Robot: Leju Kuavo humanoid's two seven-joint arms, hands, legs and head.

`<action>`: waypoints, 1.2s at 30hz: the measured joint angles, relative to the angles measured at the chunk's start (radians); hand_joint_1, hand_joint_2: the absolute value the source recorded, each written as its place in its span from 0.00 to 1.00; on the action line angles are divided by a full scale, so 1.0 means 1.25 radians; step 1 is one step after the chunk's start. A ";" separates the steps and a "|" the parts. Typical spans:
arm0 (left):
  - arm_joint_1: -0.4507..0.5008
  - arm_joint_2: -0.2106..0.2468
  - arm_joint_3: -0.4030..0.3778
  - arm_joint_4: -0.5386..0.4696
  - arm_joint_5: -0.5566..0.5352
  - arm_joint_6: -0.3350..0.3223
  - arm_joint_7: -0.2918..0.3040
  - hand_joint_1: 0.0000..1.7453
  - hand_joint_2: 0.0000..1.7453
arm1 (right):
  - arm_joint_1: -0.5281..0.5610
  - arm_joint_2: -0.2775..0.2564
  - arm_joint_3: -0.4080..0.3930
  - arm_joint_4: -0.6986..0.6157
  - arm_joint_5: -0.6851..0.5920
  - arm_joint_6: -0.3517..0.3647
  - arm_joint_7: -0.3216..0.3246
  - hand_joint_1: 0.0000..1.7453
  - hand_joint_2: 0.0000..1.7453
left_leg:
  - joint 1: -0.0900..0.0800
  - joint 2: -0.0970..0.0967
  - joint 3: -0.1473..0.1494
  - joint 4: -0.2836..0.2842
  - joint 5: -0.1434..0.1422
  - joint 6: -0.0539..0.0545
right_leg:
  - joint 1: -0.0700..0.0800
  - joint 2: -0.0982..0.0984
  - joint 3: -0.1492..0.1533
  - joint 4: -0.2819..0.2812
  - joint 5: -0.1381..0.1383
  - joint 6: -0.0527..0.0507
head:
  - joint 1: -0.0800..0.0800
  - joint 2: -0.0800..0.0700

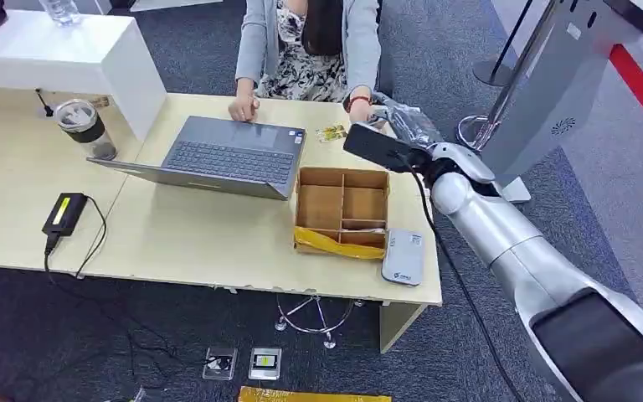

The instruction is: Pass the card to the sensor for recognition and then transmit it.

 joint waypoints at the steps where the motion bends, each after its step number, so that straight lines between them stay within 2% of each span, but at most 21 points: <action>1: 0.001 0.000 0.000 0.000 0.000 0.000 0.000 0.00 0.00 | -0.001 0.004 0.000 0.003 0.002 0.000 0.000 1.00 1.00 | 0.000 0.000 0.000 0.000 0.000 0.000 | 0.000 0.000 0.000 0.000 0.000 0.000 | 0.000 0.000; 8: 0.002 0.000 0.000 0.000 0.002 0.000 0.000 0.00 0.00 | -0.002 0.013 -0.001 0.022 0.016 0.000 -0.001 1.00 1.00 | 0.000 0.000 0.000 0.000 0.000 0.000 | 0.000 0.000 0.000 0.000 0.000 0.000 | 0.000 0.000; 9: 0.002 0.000 0.000 0.000 0.002 0.000 0.000 0.00 0.00 | -0.002 0.013 -0.001 0.023 0.020 0.000 -0.001 0.81 1.00 | 0.000 0.000 0.000 0.000 0.000 0.000 | 0.000 0.000 0.000 0.000 0.000 0.000 | 0.000 0.000; 10: 0.002 0.000 0.000 0.000 0.002 0.000 0.000 0.00 0.00 | -0.002 0.013 -0.001 0.024 0.024 0.000 -0.001 0.00 1.00 | 0.000 0.000 0.000 0.000 0.000 0.000 | 0.000 0.000 0.000 0.000 0.000 0.000 | 0.001 0.000; 11: 0.002 0.000 0.000 0.000 0.002 0.000 0.000 0.00 0.00 | -0.002 0.013 -0.001 0.025 0.027 0.000 -0.001 0.00 1.00 | 0.000 0.000 0.000 0.000 0.000 0.000 | 0.000 0.001 0.000 0.000 0.000 0.000 | 0.001 0.000; 12: 0.002 0.000 0.000 0.000 0.002 -0.001 0.000 0.00 0.00 | -0.002 0.013 -0.001 0.027 0.029 0.000 -0.001 0.00 0.00 | 0.000 0.000 0.000 0.000 0.000 0.000 | 0.000 0.001 0.000 0.000 0.000 0.000 | 0.000 0.000; 22: 0.003 0.000 0.000 0.000 0.009 -0.002 0.000 0.00 0.00 | 0.006 0.012 -0.002 0.031 0.052 -0.007 -0.003 0.00 0.00 | 0.000 0.001 0.001 0.000 0.000 0.000 | 0.000 0.001 0.000 0.000 0.000 0.000 | 0.000 0.000; 25: 0.005 0.000 0.000 0.000 0.015 -0.001 0.000 0.00 0.00 | 0.018 -0.005 -0.008 0.013 0.054 -0.003 0.028 0.00 0.00 | 0.000 0.001 0.001 0.000 0.000 0.000 | 0.000 0.001 0.000 0.000 0.000 0.000 | 0.000 0.000; 29: 0.009 0.000 0.000 0.000 0.023 0.001 0.000 0.00 0.00 | 0.057 -0.058 -0.034 -0.061 0.030 0.032 0.076 0.00 0.00 | 0.000 0.000 0.002 0.000 0.000 0.000 | 0.000 0.000 0.001 -0.001 0.000 0.000 | 0.001 0.000; 36: 0.013 0.005 0.000 0.000 0.033 0.004 0.000 0.00 0.00 | 0.168 -0.188 -0.112 -0.262 -0.012 0.062 0.163 0.00 0.00 | 0.000 0.000 0.002 0.001 0.000 0.000 | 0.000 0.000 0.001 -0.002 0.000 0.000 | 0.000 0.000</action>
